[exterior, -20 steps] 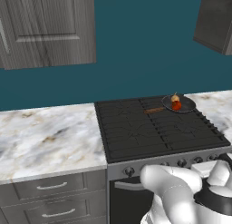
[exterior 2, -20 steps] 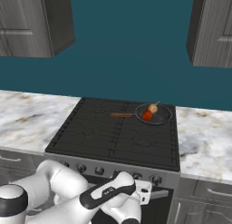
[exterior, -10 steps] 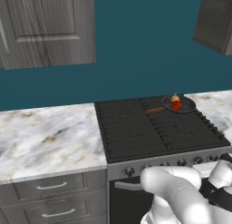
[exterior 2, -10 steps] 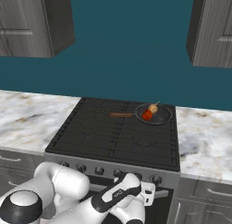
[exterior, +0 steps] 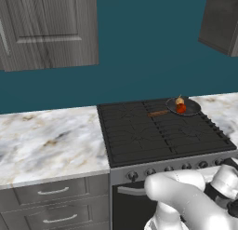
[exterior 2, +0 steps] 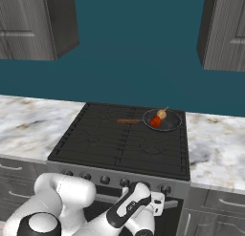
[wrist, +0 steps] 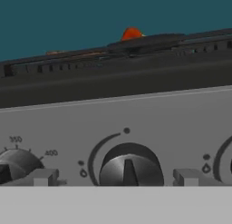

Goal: Place the pan on the rear right burner on the stove. Then place the tomato and the onion in the pan and turn on the rear right burner.

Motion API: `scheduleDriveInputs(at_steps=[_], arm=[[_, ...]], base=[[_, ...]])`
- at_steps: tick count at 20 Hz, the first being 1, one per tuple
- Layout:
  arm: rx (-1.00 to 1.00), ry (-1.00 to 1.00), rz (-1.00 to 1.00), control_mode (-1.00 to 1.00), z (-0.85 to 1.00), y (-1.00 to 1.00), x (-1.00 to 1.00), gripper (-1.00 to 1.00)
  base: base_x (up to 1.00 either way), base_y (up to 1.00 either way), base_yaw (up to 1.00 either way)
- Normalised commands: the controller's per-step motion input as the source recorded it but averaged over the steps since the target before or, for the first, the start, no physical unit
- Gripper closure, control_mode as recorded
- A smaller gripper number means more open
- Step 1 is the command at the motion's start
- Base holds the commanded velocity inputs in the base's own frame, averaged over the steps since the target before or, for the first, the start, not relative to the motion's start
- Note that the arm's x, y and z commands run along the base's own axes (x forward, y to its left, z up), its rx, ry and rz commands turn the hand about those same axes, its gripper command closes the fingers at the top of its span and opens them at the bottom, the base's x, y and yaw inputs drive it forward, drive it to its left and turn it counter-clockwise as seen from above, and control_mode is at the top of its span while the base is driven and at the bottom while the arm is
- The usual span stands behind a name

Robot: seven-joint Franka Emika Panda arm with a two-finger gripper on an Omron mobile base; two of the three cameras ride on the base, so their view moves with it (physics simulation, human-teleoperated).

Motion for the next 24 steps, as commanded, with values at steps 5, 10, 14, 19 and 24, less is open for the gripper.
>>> scheduleDriveInputs(at_steps=[5,10,14,19,24], arm=[[0.00,0.00,0.00,-1.00,-0.12,0.00,0.25,-1.00],[0.00,0.00,0.00,-1.00,-0.10,0.00,0.27,1.00],[0.00,0.00,0.00,-1.00,-0.07,0.00,0.23,1.00],[-0.01,-0.05,0.00,-1.00,0.00,0.00,0.01,1.00],[-0.25,-0.25,0.00,-1.00,0.00,0.00,0.00,1.00]], base=[[0.00,0.00,0.00],[0.00,0.00,0.00],[0.00,0.00,0.00],[0.00,0.00,0.00],[0.00,0.00,0.00]])
